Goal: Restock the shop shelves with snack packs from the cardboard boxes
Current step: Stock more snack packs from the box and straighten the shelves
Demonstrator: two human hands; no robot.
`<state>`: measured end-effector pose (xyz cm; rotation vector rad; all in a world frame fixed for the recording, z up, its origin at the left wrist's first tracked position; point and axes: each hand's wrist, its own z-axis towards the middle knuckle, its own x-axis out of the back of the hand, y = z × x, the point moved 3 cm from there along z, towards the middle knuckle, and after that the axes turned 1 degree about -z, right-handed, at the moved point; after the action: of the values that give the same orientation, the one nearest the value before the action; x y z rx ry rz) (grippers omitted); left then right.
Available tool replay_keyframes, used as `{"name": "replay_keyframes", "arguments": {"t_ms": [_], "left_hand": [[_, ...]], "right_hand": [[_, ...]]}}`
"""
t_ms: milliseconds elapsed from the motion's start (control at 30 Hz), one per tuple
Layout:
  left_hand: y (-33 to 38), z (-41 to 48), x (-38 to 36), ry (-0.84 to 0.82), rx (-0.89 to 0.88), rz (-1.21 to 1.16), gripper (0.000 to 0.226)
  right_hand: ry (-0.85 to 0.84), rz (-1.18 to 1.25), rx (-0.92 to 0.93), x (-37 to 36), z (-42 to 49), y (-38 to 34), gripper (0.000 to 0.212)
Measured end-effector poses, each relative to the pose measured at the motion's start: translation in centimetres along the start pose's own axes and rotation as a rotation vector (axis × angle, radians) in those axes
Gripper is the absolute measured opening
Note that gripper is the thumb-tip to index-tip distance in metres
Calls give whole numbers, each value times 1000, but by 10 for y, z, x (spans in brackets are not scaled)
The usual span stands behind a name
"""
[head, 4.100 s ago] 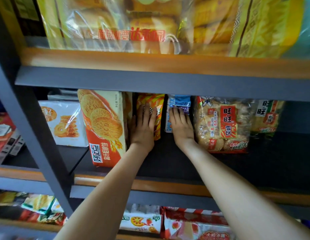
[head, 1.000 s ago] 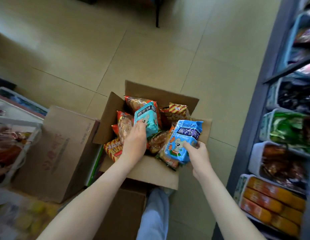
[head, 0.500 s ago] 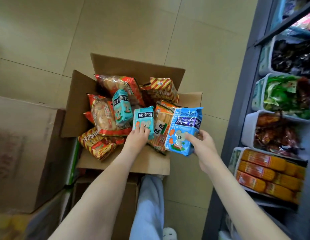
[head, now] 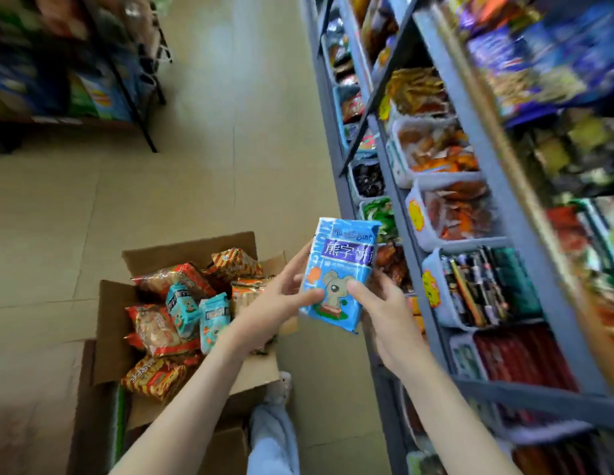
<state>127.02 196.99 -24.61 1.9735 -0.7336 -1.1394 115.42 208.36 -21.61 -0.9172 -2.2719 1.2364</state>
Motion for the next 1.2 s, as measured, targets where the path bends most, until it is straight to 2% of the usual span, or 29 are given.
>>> {"name": "replay_keyframes", "arguments": {"t_ms": [200,367,567,700,767,833,1000,1067,1133,1200], "left_hand": [[60,-55,-173,-213,-155,178,87],[87,-111,-287,-353,-305,304,76],[105,-160,-391,-401,-516,505,63],[107,-180,-464,-499,-620,612,47],[112,-188,-501,-566,-690,674,41],[115,-192,-535,-620,-741,751,40],[110,-186,-608,-770,-762,842,38],[103,-176,-632,-837,-720,842,46],[95,-164,-654,-852,-707,863,49],[88,-152,-676,-853,-697,879,46]], "right_hand": [[102,-99,207,110,-160,-82,32],[207,-116,384,183,-279,-125,28],[296,-10,443,257,-402,-142,25],[373,57,471,290,-469,-138,41],[430,84,475,304,-492,-139,49],[515,141,491,322,-511,-139,47],[688,288,526,362,-543,-135,44],[778,310,530,383,-546,-129,45],[886,279,539,403,-540,-125,46],[1027,144,534,421,-531,-123,50]]}}
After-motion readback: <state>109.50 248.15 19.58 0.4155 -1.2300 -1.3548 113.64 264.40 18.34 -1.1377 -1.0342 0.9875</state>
